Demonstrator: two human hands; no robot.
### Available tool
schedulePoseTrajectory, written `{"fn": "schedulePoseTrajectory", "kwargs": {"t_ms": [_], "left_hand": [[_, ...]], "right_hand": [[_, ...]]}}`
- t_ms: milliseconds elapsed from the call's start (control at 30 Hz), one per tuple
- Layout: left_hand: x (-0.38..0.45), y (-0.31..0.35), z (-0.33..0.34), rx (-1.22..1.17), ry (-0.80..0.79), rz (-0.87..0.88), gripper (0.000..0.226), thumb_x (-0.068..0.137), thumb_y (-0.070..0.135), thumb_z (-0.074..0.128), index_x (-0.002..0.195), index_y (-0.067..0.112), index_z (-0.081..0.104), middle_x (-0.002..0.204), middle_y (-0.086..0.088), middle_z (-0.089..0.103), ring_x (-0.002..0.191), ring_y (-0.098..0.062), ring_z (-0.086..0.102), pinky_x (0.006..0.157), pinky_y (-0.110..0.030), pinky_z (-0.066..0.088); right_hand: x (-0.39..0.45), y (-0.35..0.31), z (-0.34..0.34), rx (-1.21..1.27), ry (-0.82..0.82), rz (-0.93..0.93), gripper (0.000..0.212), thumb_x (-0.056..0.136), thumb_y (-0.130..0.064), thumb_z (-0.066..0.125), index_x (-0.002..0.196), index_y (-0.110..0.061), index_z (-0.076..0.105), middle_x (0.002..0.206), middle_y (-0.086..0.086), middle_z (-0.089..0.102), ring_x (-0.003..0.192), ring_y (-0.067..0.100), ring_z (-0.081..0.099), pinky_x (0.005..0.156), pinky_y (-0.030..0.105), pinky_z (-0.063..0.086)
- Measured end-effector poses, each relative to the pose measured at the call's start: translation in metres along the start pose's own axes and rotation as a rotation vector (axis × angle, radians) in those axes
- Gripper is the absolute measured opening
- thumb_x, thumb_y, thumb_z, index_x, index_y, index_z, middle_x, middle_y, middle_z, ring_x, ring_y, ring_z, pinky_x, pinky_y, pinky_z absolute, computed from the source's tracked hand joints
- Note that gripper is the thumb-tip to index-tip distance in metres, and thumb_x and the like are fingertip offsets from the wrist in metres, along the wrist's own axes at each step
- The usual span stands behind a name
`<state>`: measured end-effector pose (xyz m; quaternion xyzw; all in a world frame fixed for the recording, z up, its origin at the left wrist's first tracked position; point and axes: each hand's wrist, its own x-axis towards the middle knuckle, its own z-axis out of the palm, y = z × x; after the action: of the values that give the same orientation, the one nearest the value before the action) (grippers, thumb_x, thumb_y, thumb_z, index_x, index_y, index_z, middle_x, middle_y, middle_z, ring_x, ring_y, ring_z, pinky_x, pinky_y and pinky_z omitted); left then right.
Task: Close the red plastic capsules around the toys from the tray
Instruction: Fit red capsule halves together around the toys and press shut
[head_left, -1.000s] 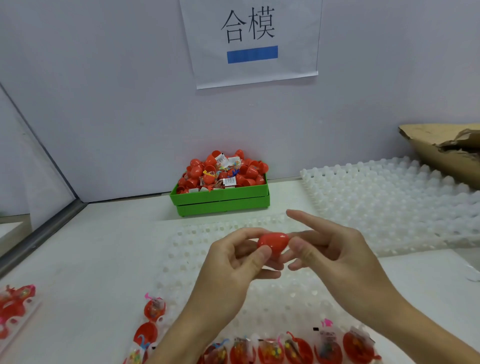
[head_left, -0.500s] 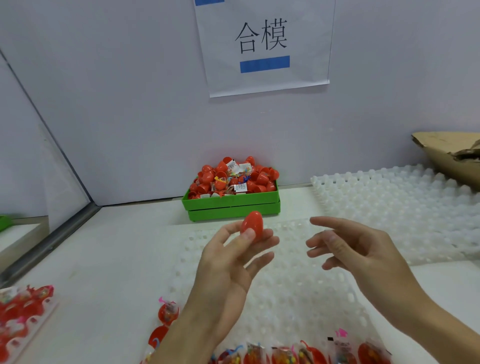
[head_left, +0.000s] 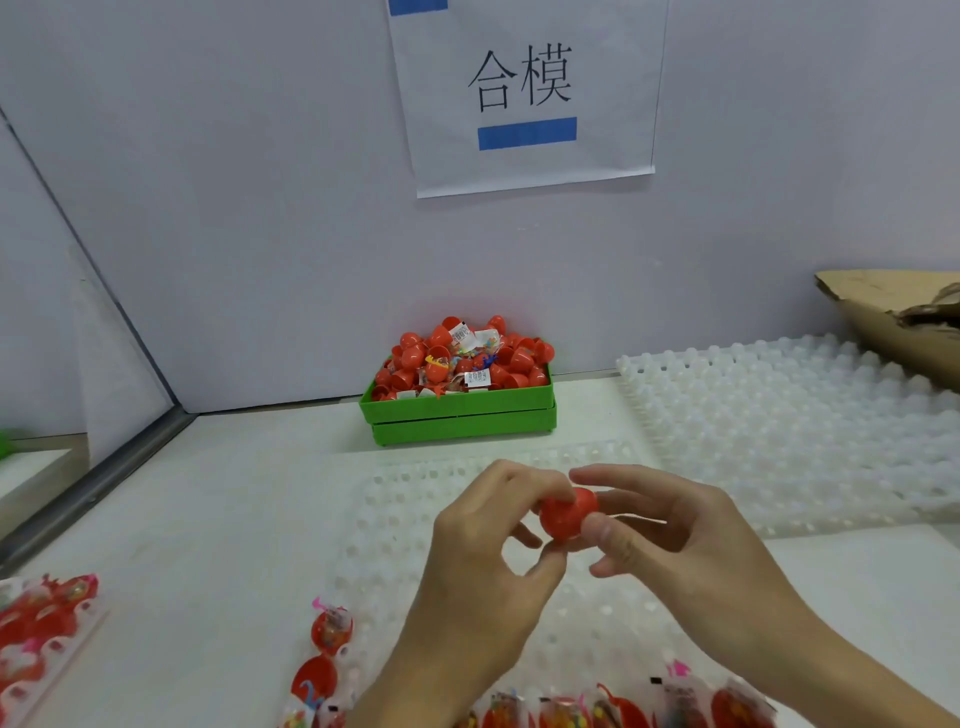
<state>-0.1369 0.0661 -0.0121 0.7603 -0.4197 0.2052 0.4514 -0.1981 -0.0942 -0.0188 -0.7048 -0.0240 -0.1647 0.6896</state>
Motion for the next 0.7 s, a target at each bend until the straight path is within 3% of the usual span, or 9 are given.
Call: {"fn": "schedulePoseTrajectory", "kwargs": {"t_ms": [133, 200, 267, 400, 567, 633, 700], "left_hand": [[-0.001, 0.003, 0.001, -0.053, -0.004, -0.01, 0.048, 0.075, 0.017, 0.077, 0.114, 0.036, 0.056, 0.105, 0.019, 0.062, 0.1, -0.004, 0.062, 0.071, -0.013, 0.055], [-0.001, 0.004, 0.002, -0.108, -0.026, -0.041, 0.039, 0.077, 0.02, 0.077, 0.111, 0.031, 0.062, 0.105, 0.018, 0.063, 0.1, -0.009, 0.064, 0.071, -0.017, 0.056], [-0.001, 0.005, 0.002, -0.15, -0.031, -0.083, 0.031, 0.079, 0.021, 0.077, 0.107, 0.026, 0.068, 0.102, 0.017, 0.064, 0.099, -0.012, 0.065, 0.07, -0.019, 0.057], [0.0, 0.001, -0.001, -0.277, -0.015, -0.215, 0.022, 0.08, 0.029, 0.078, 0.101, 0.032, 0.071, 0.099, 0.012, 0.07, 0.098, -0.012, 0.066, 0.071, -0.019, 0.056], [-0.002, -0.01, 0.008, -0.426, -0.026, -0.405, 0.04, 0.064, 0.044, 0.072, 0.104, 0.038, 0.072, 0.1, 0.012, 0.074, 0.098, -0.007, 0.069, 0.076, -0.036, 0.059], [-0.003, -0.015, 0.012, -0.437, 0.022, -0.436, 0.052, 0.06, 0.048, 0.07, 0.111, 0.038, 0.066, 0.102, 0.018, 0.073, 0.097, -0.001, 0.068, 0.081, -0.041, 0.056], [-0.002, -0.018, 0.013, -0.444, 0.066, -0.441, 0.049, 0.061, 0.049, 0.067, 0.109, 0.035, 0.067, 0.102, 0.015, 0.074, 0.095, -0.003, 0.069, 0.082, -0.05, 0.055]], "right_hand": [[0.0, -0.001, 0.002, -0.014, 0.065, -0.029, 0.026, 0.071, -0.017, 0.077, 0.097, -0.02, 0.076, 0.088, -0.002, 0.078, 0.079, 0.014, 0.075, 0.065, 0.02, 0.056], [0.0, -0.002, 0.001, -0.016, 0.071, -0.024, 0.025, 0.074, -0.008, 0.078, 0.096, -0.02, 0.076, 0.087, -0.003, 0.078, 0.076, 0.013, 0.074, 0.065, 0.018, 0.056], [-0.001, -0.004, 0.0, -0.004, 0.064, -0.018, 0.026, 0.074, -0.012, 0.076, 0.098, -0.019, 0.076, 0.089, -0.002, 0.078, 0.077, 0.012, 0.074, 0.065, 0.018, 0.056], [-0.001, -0.008, -0.003, -0.031, -0.041, 0.005, 0.025, 0.087, -0.002, 0.069, 0.107, -0.017, 0.073, 0.097, 0.002, 0.077, 0.081, 0.017, 0.074, 0.068, 0.025, 0.057], [0.006, -0.008, -0.01, -0.084, -0.083, 0.073, 0.016, 0.09, -0.003, 0.068, 0.105, -0.008, 0.071, 0.091, 0.01, 0.076, 0.081, 0.02, 0.074, 0.071, 0.024, 0.055], [0.015, -0.008, -0.015, -0.006, -0.062, 0.106, 0.017, 0.091, -0.007, 0.068, 0.107, -0.006, 0.07, 0.093, 0.012, 0.076, 0.084, 0.021, 0.075, 0.071, 0.023, 0.055], [0.033, -0.011, -0.029, 0.168, 0.022, 0.16, 0.016, 0.092, -0.013, 0.066, 0.105, -0.005, 0.07, 0.092, 0.013, 0.075, 0.084, 0.023, 0.074, 0.068, 0.022, 0.055]]}}
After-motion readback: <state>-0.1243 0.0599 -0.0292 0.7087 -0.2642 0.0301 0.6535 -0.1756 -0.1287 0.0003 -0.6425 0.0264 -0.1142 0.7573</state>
